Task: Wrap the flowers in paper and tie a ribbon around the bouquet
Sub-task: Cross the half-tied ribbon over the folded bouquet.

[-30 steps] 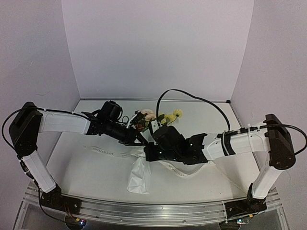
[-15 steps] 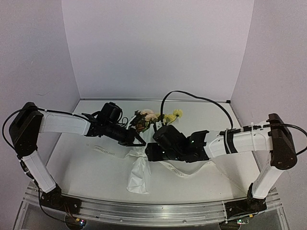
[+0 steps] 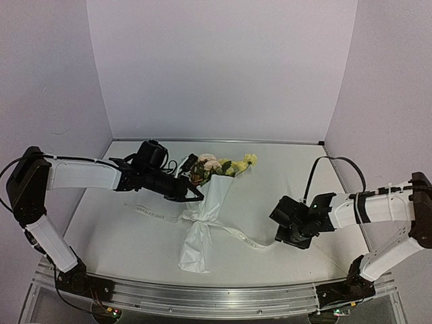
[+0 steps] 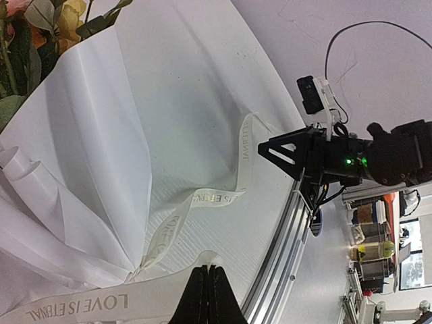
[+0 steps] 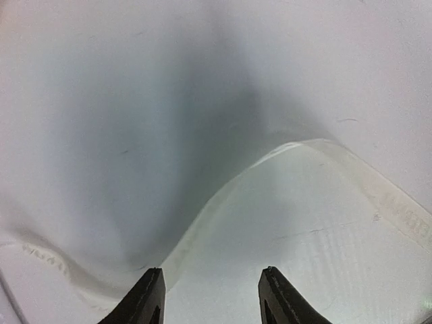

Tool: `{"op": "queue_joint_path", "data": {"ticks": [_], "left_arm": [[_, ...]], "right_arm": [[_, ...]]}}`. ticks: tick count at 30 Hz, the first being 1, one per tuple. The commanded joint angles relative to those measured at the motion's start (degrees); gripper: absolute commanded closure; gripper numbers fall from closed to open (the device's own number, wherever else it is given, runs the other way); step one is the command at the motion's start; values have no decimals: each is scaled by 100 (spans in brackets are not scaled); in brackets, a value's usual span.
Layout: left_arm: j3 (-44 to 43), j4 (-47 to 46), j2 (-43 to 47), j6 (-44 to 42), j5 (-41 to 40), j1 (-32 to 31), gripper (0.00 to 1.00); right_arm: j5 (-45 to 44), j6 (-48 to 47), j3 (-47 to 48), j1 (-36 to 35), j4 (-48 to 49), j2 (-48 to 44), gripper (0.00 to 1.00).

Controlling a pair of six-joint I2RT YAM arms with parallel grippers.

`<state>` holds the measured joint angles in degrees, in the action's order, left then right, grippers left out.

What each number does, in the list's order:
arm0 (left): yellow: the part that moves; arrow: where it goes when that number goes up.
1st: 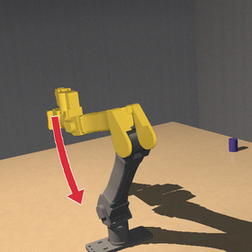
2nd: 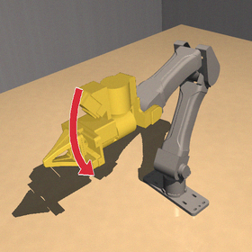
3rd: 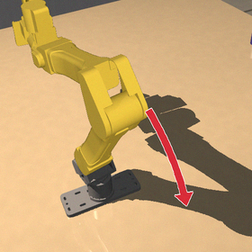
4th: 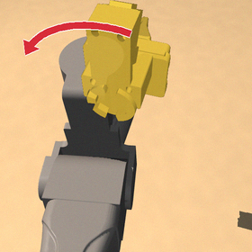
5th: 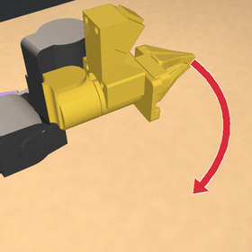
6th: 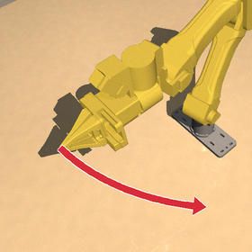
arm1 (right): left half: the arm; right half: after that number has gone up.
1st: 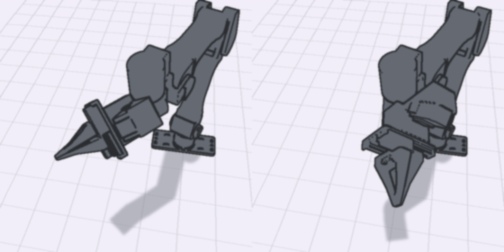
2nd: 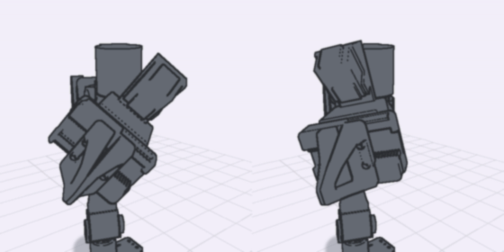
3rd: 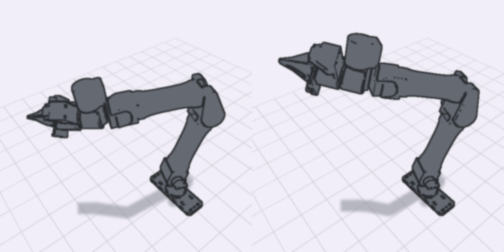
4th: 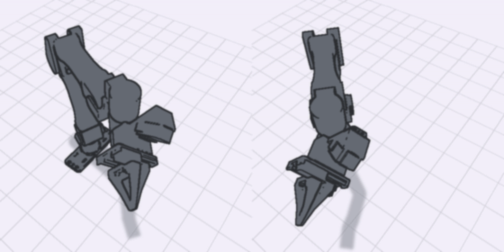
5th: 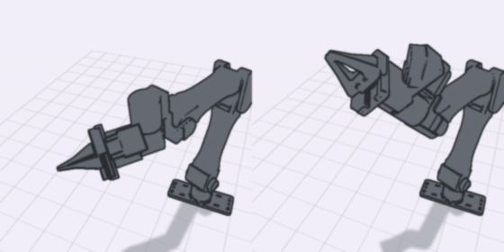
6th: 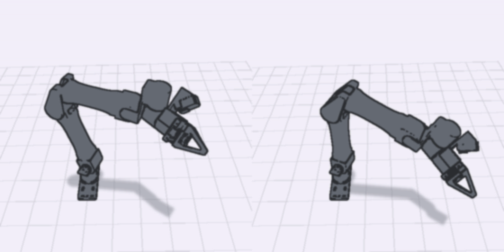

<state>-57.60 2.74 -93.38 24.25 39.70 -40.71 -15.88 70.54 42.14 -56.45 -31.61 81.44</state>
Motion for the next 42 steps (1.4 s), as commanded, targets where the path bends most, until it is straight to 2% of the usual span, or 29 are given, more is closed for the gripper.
{"op": "queue_joint_path", "data": {"ticks": [1, 7, 13, 15, 17, 18, 20, 24, 27, 31, 33, 36, 39, 42], "left_arm": [[23, -156, 263, -73, -46, -9, 100], [14, -155, 272, -85, -40, -7, 100], [43, -107, 332, -136, -55, -8, 100], [61, -109, 359, -140, -72, -7, 100], [96, -126, 391, -140, -94, -8, 100], [126, -142, 414, -140, -131, -7, 100], [192, -189, 513, -165, -203, -8, 100], [404, -392, 780, -321, -292, -7, 100], [616, -633, 969, -442, -381, -8, 100], [994, -1071, 1253, -555, -527, -28, 100], [1126, -1214, 1356, -634, -585, -58, 100], [1359, -1474, 1541, -729, -646, -122, 100], [1450, -1499, 1609, -819, -704, -170, 100], [1419, -1436, 1573, -895, -703, -196, 100]], "right_arm": [[-2, 446, 134, 445, -155, 181, 49], [165, 418, 53, 954, 288, 595, 49], [72, 382, 49, 1186, 518, 990, 55], [-10, 313, 146, 1203, 519, 1105, 66], [-48, 217, 265, 1219, 507, 1182, 93], [-101, 160, 356, 1216, 476, 1167, 100], [-177, -100, 620, 1215, 344, 1036, 100], [-138, -911, 1943, 1207, -10, 973, 100], [486, -1364, 3487, 1179, -30, 1423, 100], [1230, -1904, 5649, 865, -170, 2688, 100], [1945, -2146, 6845, 731, -220, 3349, 100], [3017, -2304, 8059, 601, -209, 4420, 100], [3949, -2324, 8644, 569, -106, 5009, 100], [4322, -2376, 8690, 510, 2, 5142, 96]]}}
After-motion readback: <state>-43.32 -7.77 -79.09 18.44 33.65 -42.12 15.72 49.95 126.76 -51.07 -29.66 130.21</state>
